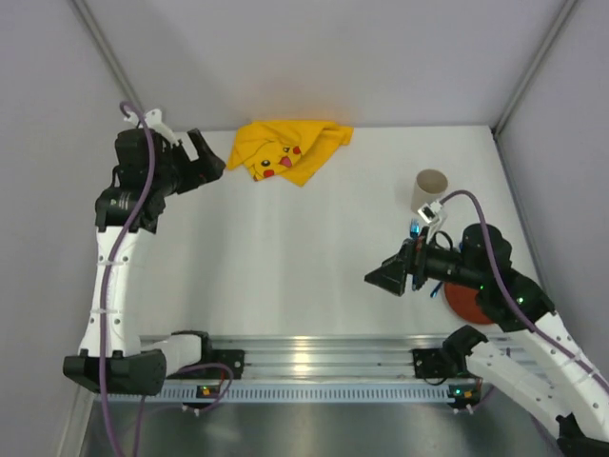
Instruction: Set the dinner table for one person
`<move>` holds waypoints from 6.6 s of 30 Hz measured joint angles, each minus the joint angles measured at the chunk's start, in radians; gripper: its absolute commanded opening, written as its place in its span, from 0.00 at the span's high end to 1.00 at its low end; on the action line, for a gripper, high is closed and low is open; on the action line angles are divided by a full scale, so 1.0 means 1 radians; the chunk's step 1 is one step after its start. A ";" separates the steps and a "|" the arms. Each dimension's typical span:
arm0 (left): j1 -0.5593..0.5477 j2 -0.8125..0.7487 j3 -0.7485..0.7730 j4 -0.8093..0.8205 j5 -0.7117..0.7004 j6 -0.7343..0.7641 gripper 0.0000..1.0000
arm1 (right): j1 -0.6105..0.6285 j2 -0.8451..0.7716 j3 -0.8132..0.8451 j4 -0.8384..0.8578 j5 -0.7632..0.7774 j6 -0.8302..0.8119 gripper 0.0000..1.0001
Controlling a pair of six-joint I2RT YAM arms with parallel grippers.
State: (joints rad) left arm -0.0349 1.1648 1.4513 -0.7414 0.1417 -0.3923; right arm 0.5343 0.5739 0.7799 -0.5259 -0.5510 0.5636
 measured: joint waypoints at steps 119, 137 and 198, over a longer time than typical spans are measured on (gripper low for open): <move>0.123 0.806 -0.102 0.100 0.092 -0.130 1.00 | -0.152 1.400 0.638 -0.109 0.374 -0.027 1.00; 0.158 0.402 -0.316 -0.090 -0.143 -0.270 0.87 | -0.152 1.129 0.406 -0.340 0.336 -0.043 1.00; 0.170 1.040 0.306 -0.066 0.185 -0.025 1.00 | -0.325 1.662 1.070 -0.510 0.366 -0.189 1.00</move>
State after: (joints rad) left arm 0.1352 2.2051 1.7569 -0.8070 0.3267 -0.4171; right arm 0.2092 2.2356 1.8500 -1.0359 -0.1848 0.3744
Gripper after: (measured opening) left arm 0.012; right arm 0.012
